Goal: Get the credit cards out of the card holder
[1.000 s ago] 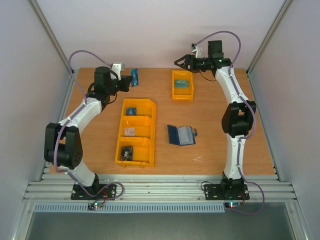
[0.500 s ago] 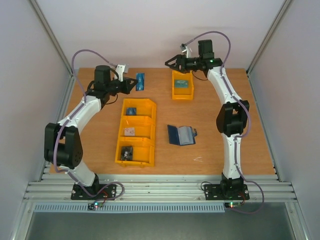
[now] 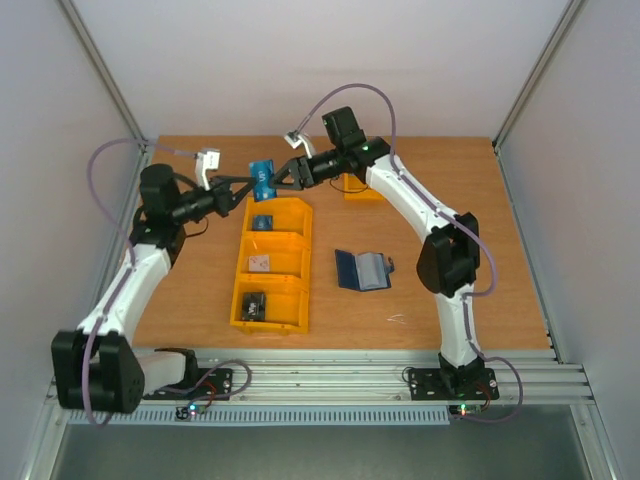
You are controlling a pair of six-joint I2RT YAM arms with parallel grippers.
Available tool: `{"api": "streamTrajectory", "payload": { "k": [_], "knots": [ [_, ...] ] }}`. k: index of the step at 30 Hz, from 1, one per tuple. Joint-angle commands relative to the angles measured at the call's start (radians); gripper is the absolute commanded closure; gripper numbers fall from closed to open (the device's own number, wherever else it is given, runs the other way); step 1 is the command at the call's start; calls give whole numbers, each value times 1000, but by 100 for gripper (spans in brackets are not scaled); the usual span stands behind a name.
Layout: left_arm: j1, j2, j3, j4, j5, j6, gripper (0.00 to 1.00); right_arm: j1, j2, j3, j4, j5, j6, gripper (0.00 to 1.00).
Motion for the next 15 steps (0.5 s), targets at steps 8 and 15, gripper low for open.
{"api": "streamTrajectory", "payload": {
  "k": [8, 15],
  "knots": [
    [90, -279, -215, 273, 171, -312, 100, 95, -317, -335, 283, -12, 113, 45],
    [90, -322, -241, 336, 197, -364, 100, 158, -341, -332, 285, 80, 141, 55]
  ]
}}
